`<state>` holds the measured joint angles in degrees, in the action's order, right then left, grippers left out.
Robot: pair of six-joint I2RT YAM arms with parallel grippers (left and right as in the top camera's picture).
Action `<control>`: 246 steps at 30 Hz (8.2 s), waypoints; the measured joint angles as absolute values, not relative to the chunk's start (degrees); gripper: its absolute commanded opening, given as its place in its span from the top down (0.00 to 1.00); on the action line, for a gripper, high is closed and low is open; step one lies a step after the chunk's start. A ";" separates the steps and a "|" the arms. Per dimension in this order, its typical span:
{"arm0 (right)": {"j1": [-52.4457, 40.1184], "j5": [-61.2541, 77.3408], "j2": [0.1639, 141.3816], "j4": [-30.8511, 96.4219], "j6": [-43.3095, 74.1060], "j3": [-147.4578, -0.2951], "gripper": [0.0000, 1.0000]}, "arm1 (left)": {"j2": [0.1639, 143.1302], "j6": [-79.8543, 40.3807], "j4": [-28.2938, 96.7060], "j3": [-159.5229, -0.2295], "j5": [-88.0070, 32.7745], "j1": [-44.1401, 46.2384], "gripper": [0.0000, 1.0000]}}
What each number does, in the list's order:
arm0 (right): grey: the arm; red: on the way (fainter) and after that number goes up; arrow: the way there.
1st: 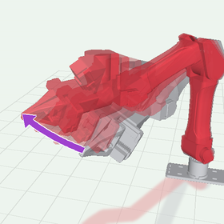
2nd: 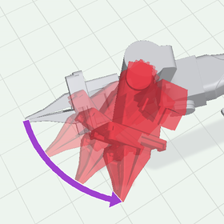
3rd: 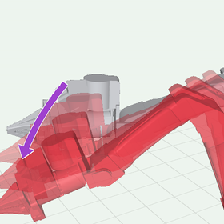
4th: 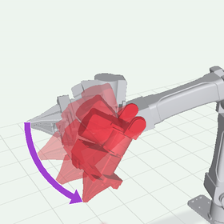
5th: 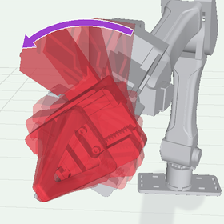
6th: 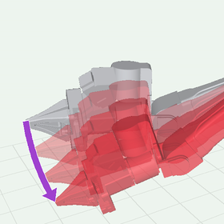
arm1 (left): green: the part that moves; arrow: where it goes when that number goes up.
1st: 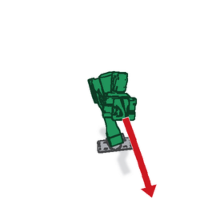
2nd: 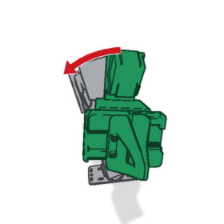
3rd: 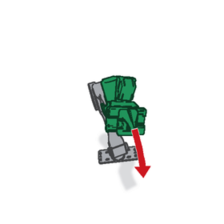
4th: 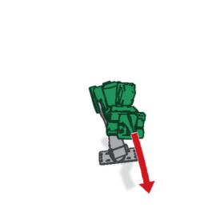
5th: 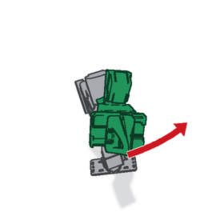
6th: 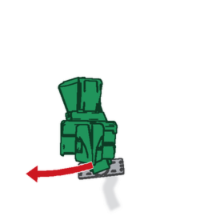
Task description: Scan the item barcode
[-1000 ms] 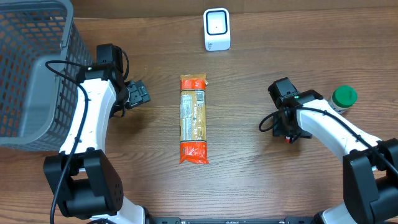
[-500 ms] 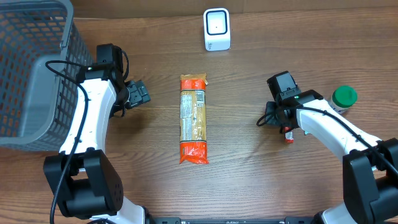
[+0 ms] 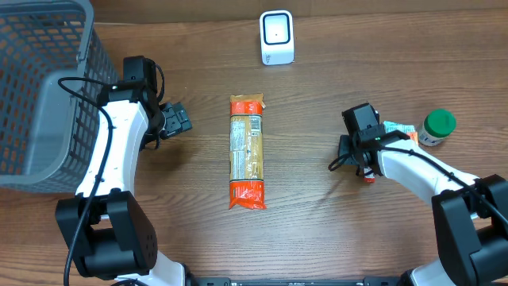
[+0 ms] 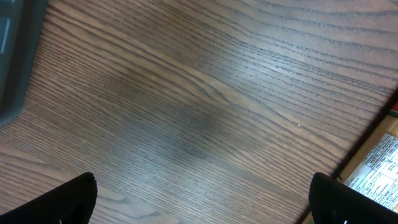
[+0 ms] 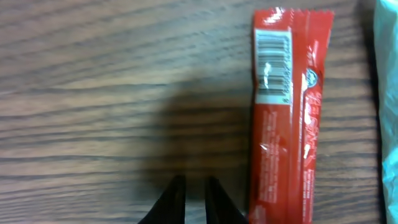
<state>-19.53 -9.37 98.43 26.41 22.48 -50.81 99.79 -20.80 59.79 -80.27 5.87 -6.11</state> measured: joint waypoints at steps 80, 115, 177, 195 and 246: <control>-54.04 -8.86 110.50 27.68 44.36 -71.83 0.00 | 99.79 -20.80 59.79 -80.27 5.87 -6.11 0.00; -49.95 10.96 107.20 40.21 18.74 -84.71 0.87 | 99.79 -20.80 59.79 -80.27 5.87 -6.11 0.00; -37.17 -0.58 116.22 69.23 14.13 -85.58 0.96 | 99.79 -20.80 59.79 -80.27 5.87 -6.11 0.00; -31.62 -6.11 105.54 59.11 5.69 -85.21 0.77 | 99.79 -20.80 59.79 -80.27 5.87 -6.11 0.00; -36.47 7.29 107.13 49.71 -12.67 -81.25 0.13 | 99.79 -20.80 59.79 -80.27 5.87 -6.11 0.00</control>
